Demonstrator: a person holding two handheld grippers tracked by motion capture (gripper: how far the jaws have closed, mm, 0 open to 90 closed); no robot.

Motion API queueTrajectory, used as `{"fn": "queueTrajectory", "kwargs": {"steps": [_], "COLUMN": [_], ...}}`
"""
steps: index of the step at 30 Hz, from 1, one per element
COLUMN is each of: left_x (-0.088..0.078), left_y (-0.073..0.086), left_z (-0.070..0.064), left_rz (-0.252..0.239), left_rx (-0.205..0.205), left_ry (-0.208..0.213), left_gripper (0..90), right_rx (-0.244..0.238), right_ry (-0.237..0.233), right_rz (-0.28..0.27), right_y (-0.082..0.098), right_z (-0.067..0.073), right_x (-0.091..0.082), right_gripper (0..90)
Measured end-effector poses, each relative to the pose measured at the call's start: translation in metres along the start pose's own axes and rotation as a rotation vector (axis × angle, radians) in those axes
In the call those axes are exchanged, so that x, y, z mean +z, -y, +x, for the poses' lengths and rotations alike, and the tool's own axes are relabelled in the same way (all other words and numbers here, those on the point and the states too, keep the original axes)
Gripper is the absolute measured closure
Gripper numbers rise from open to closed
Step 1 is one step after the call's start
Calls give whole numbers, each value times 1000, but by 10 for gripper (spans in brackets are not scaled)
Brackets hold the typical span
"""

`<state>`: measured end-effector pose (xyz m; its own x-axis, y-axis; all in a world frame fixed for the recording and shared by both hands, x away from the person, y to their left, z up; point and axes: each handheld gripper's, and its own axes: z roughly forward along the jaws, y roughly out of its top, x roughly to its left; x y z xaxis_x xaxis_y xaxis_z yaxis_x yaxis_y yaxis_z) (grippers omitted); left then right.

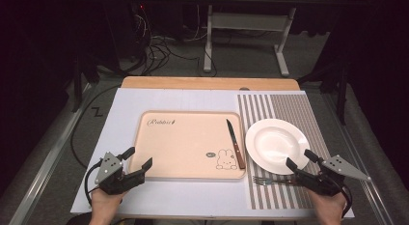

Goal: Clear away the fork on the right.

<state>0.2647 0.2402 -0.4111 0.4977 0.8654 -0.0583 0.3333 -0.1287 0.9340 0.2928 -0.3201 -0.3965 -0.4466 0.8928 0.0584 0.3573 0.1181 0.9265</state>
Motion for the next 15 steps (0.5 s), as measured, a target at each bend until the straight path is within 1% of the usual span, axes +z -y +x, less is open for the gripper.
{"fn": "queueTrajectory", "kwargs": {"steps": [1, 3, 4, 5, 8, 9, 10, 11, 12, 13, 14, 15], "left_x": [0, -1, -1, -1, -2, -2, -2, -2, -2, -2, -2, -1], "left_y": [0, 0, 0, 0, -1, -1, -2, -2, -1, -1, -1, 0], "left_z": [1, 3, 5, 6, 9, 10, 10, 10, 10, 10, 10, 10], "left_rz": [-1, -6, -10, -13, -17, -20, -25, -26, -22, -19, -17, -15], "left_rx": [1, -14, -27, -37, -41, -46, -52, -53, -50, -49, -50, -50], "left_ry": [-1, -11, -15, -25, -53, -56, -57, -59, -61, -60, -57, -55], "left_gripper": [280, 280, 280, 279, 278, 276, 276, 275, 275, 274, 274, 273], "right_rx": [-2, -27, -27, -38, -81, -97, -97, -100, -100, -96, -96, -92], "right_ry": [-2, 8, 8, 9, -5, -16, -16, -22, -22, -23, -23, -33], "right_rz": [34, 68, 68, 85, 131, 161, 161, 186, 186, 205, 205, 241], "right_y": [-4, -10, -10, -12, -17, -20, -20, -22, -22, -24, -24, -26], "right_z": [0, -1, -1, -1, -1, -2, -2, -3, -3, -5, -5, -6], "right_x": [-2, -4, -4, -5, -7, -8, -8, -10, -10, -10, -10, -8], "right_gripper": [313, 338, 338, 351, 384, 399, 399, 407, 407, 410, 410, 408]}}
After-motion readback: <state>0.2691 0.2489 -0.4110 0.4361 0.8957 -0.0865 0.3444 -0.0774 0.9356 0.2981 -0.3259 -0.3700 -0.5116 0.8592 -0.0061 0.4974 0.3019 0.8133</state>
